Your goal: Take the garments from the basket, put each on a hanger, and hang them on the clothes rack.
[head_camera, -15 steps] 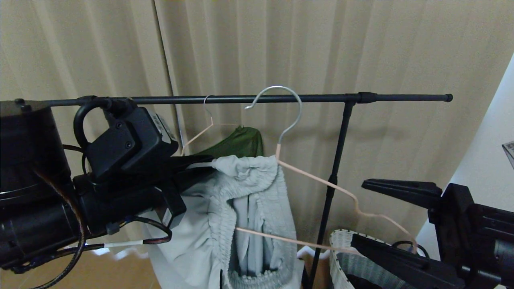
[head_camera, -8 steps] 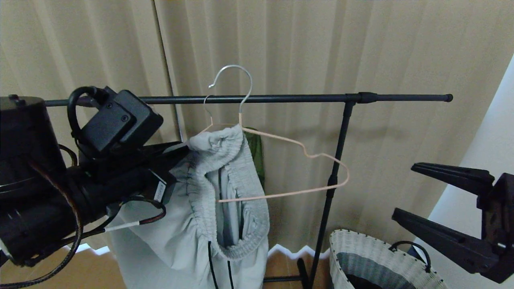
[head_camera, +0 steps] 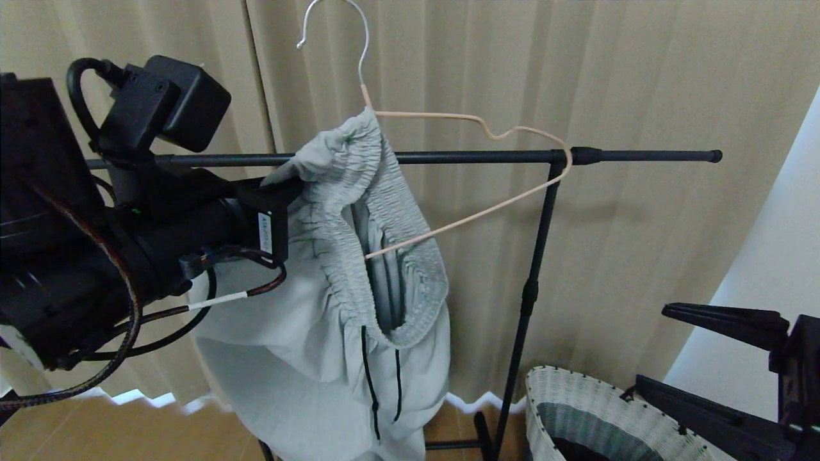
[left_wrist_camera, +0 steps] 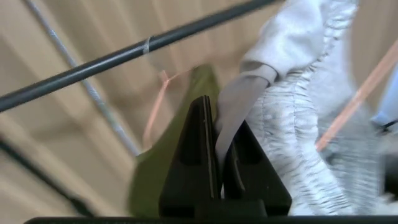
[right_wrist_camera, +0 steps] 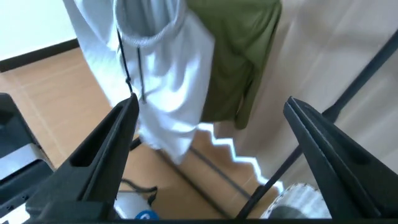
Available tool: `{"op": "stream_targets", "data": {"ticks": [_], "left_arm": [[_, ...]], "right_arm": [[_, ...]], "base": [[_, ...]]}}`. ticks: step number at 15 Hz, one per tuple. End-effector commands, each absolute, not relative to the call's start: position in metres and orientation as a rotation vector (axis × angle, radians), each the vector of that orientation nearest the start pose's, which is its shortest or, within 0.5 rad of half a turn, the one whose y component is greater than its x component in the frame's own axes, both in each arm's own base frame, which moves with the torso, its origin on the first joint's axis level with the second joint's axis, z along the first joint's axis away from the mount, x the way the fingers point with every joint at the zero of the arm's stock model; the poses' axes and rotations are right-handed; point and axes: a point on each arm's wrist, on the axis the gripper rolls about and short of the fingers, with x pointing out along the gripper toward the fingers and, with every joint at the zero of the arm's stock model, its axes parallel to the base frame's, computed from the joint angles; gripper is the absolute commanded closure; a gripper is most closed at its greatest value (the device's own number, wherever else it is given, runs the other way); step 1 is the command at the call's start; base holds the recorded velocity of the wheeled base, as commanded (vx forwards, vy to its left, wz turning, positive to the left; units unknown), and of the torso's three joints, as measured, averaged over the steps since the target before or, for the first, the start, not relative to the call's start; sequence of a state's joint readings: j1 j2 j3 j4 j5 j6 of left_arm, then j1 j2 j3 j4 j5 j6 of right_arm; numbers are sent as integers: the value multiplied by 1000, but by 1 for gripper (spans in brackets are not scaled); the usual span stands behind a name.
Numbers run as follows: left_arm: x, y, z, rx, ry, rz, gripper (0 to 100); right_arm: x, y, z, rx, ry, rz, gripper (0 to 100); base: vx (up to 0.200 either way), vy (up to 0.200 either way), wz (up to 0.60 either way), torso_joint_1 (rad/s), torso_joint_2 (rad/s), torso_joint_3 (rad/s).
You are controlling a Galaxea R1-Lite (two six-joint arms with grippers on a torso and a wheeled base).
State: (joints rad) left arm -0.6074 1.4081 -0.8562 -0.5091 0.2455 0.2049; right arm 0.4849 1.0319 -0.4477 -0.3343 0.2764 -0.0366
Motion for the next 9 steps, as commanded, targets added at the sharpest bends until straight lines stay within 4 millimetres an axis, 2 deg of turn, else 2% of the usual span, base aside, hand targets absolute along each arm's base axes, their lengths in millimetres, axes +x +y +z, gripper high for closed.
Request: {"op": "stream_targets", "data": {"ticks": [1, 3, 5, 9], "left_arm": [[204, -147, 271, 164, -9, -398, 100], [207, -153, 277, 117, -17, -413, 100], [209, -159, 278, 110, -24, -424, 100], [204, -165, 281, 106, -34, -462, 100]], "right_arm": [[133, 84, 196, -34, 320, 792, 0], [140, 96, 200, 3, 343, 801, 0], [149, 117, 203, 23, 340, 797, 0], [178, 146, 194, 33, 304, 788, 0]], "base": [[0, 0, 0, 0, 0, 0], [0, 0, 0, 0, 0, 0], [0, 0, 0, 0, 0, 0], [0, 0, 0, 0, 0, 0]]}}
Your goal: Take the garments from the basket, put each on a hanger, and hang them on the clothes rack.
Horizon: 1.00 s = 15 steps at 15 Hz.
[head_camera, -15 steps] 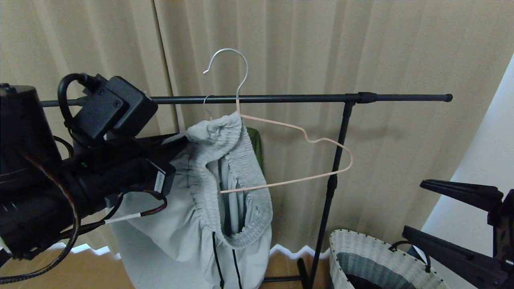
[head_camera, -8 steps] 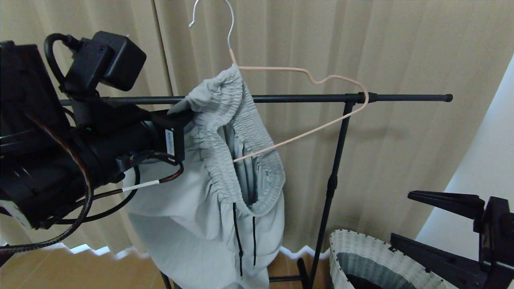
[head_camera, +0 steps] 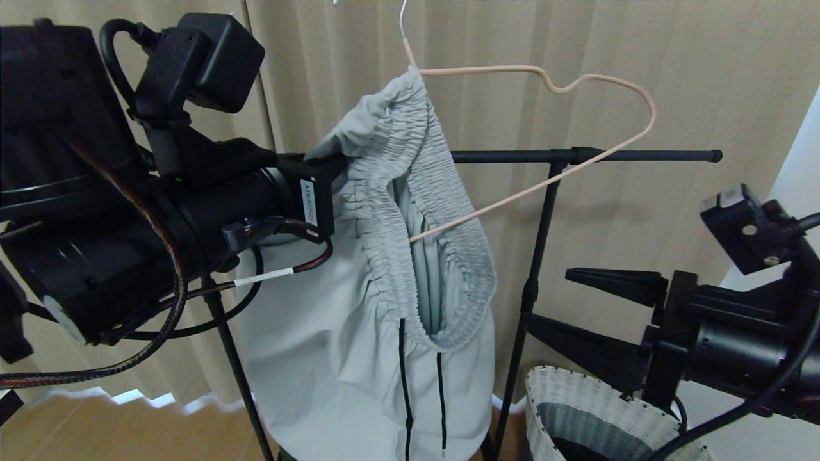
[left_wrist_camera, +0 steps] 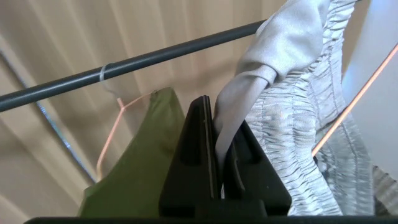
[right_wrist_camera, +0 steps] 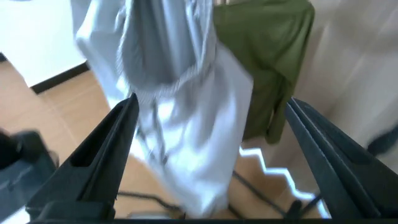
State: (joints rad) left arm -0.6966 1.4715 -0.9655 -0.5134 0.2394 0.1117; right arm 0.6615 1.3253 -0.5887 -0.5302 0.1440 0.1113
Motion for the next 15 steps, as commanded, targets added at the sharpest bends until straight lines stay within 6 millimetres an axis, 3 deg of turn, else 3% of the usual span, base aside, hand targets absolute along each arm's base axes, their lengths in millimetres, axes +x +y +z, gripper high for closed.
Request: {"op": "stream_targets", "data": {"ticks": [1, 10, 14, 15], "left_arm": [[204, -166, 281, 106, -34, -462, 100], [195, -175, 280, 84, -28, -509, 100], [194, -174, 281, 85, -39, -507, 100], [194, -174, 283, 80, -47, -506, 100]], "right_arm": [[183, 152, 194, 30, 301, 780, 0], [200, 167, 190, 24, 320, 771, 0], [204, 162, 187, 21, 324, 709, 0], [205, 160, 187, 20, 323, 700, 100]], "base": [[0, 0, 0, 0, 0, 0], [0, 0, 0, 0, 0, 0], [0, 0, 0, 0, 0, 0], [0, 0, 0, 0, 0, 0]]}}
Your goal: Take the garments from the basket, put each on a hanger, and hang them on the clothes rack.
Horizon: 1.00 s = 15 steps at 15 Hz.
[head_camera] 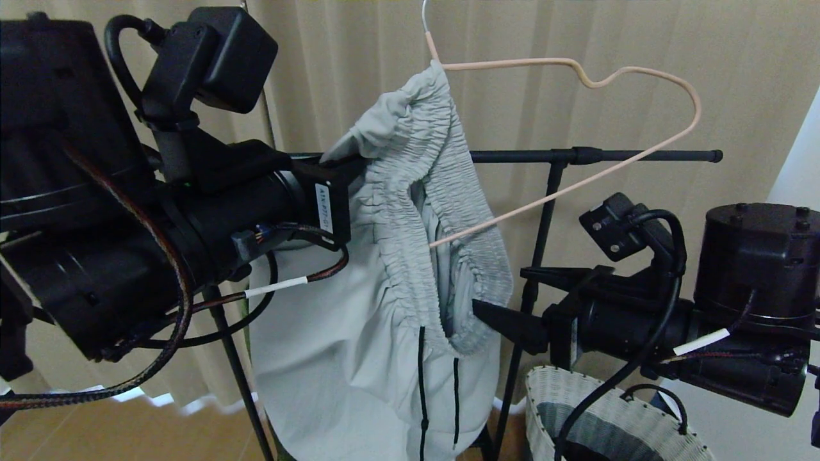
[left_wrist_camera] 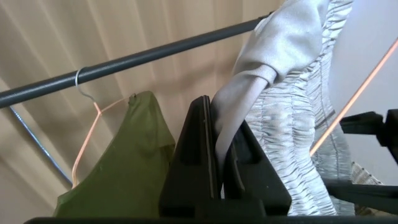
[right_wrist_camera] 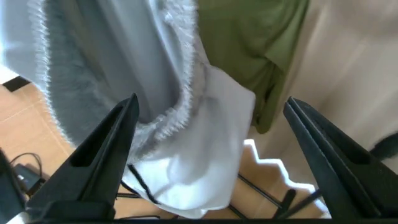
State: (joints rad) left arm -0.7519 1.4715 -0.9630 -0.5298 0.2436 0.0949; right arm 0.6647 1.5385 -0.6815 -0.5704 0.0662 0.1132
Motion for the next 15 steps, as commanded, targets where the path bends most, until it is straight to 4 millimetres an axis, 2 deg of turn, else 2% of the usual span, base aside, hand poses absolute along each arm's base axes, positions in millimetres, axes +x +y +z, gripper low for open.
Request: {"op": "stream_targets", "data": {"ticks": [1, 5, 9, 12, 15], "left_arm": [[194, -174, 282, 81, -46, -506, 100], [194, -172, 278, 92, -33, -499, 100], [186, -146, 267, 220, -33, -448, 100], [181, -140, 258, 292, -24, -446, 100], [184, -122, 248, 431, -8, -377, 100]], "right_arm": [[206, 158, 188, 22, 321, 693, 100], [208, 145, 194, 31, 295, 639, 100], [214, 112, 208, 53, 241, 520, 100], [217, 102, 213, 62, 219, 479, 100], [220, 91, 217, 69, 199, 442, 100]], "base": [[0, 0, 0, 0, 0, 0], [0, 0, 0, 0, 0, 0], [0, 0, 0, 0, 0, 0], [0, 0, 0, 0, 0, 0], [0, 0, 0, 0, 0, 0]]}}
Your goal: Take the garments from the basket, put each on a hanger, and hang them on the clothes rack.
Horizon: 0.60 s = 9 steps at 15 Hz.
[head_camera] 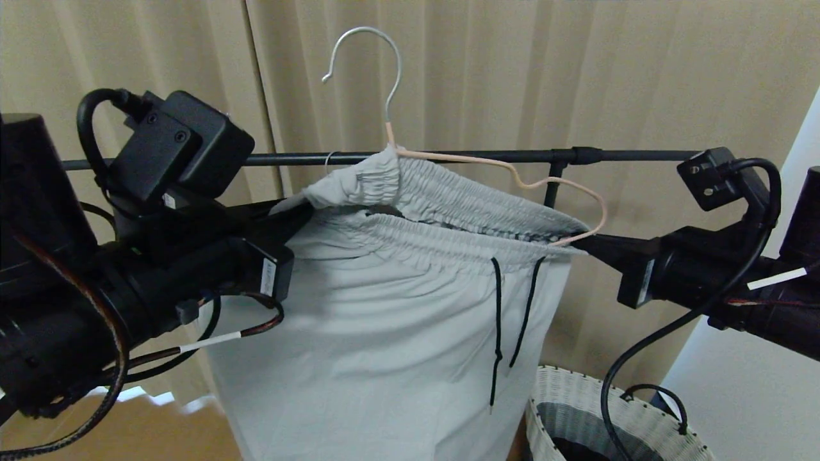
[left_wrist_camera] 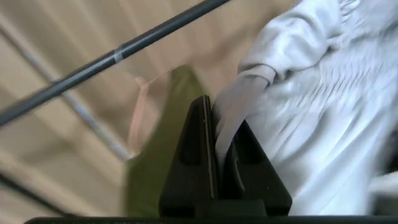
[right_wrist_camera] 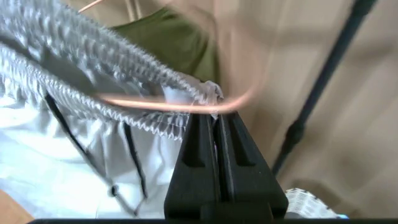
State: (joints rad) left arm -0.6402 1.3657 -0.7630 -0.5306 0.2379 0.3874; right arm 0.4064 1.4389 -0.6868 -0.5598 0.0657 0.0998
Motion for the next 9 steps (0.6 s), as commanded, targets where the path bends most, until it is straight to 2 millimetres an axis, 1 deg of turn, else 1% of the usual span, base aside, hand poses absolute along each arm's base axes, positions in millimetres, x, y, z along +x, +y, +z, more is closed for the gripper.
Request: {"op": "stream_targets", "data": {"ticks": [1, 4, 6, 8, 9], "left_arm": [[185, -117, 244, 472, 1, -359, 100], [184, -113, 240, 511, 8, -348, 100], [187, -111, 238, 521, 21, -333, 100], [188, -110, 236, 524, 31, -317, 100], [189, -110, 235, 530, 46, -268, 100]], "right_arm": [[220, 89, 218, 70, 198, 433, 100], [220, 88, 219, 71, 191, 432, 100], [218, 88, 221, 72, 187, 432, 100], [211, 87, 225, 70, 170, 449, 100], [199, 92, 227, 51, 176, 494, 100]], "base": [[0, 0, 0, 0, 0, 0], [0, 0, 0, 0, 0, 0], [0, 0, 0, 0, 0, 0], [0, 0, 0, 0, 0, 0], [0, 0, 0, 0, 0, 0]]}}
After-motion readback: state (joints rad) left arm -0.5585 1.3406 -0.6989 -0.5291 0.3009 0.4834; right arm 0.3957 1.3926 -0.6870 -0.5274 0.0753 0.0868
